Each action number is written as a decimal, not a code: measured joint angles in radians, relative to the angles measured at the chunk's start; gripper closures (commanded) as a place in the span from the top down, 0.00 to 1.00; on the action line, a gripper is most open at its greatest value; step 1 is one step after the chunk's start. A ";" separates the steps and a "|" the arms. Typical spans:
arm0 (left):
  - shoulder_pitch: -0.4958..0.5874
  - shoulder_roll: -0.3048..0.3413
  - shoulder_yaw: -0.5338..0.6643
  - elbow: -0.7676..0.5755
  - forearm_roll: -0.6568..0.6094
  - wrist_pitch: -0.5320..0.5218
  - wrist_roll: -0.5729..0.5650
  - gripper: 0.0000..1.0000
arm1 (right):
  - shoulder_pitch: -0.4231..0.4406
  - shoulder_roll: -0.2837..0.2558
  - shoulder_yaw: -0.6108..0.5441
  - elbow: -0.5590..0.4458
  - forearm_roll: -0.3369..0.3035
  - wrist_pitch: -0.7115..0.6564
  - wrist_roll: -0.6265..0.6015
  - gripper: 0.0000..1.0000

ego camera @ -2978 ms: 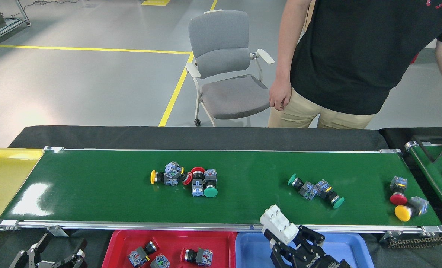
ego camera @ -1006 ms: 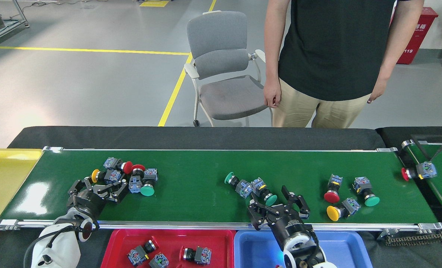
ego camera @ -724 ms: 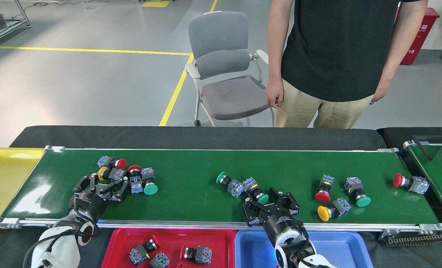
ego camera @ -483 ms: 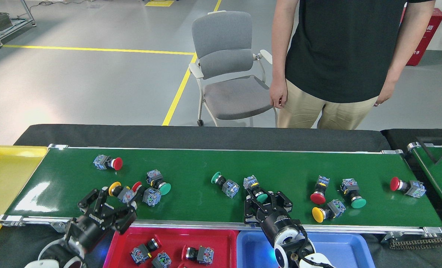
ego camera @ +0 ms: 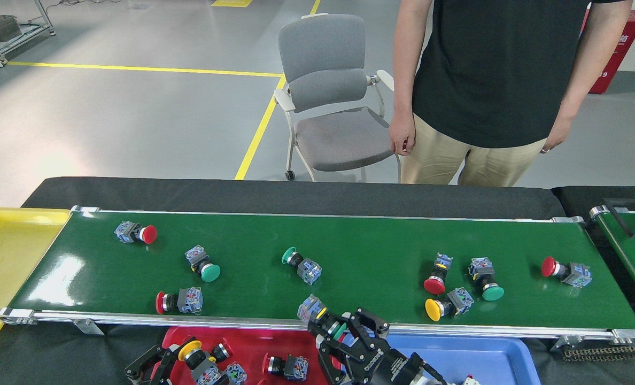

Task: Pick switch part from conveyor to tray

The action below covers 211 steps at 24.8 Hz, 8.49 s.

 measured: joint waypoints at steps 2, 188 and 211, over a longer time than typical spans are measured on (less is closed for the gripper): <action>0.000 -0.002 0.028 0.000 0.000 0.000 0.000 1.00 | 0.002 0.007 0.006 0.000 0.000 -0.023 0.014 1.00; -0.331 0.076 0.296 0.534 0.086 0.306 -0.134 1.00 | 0.327 -0.049 -0.668 -0.124 -0.024 0.277 -0.322 0.99; -0.580 0.078 0.092 0.799 0.085 0.522 -0.137 0.87 | 0.321 -0.049 -0.630 -0.124 -0.024 0.276 -0.322 0.99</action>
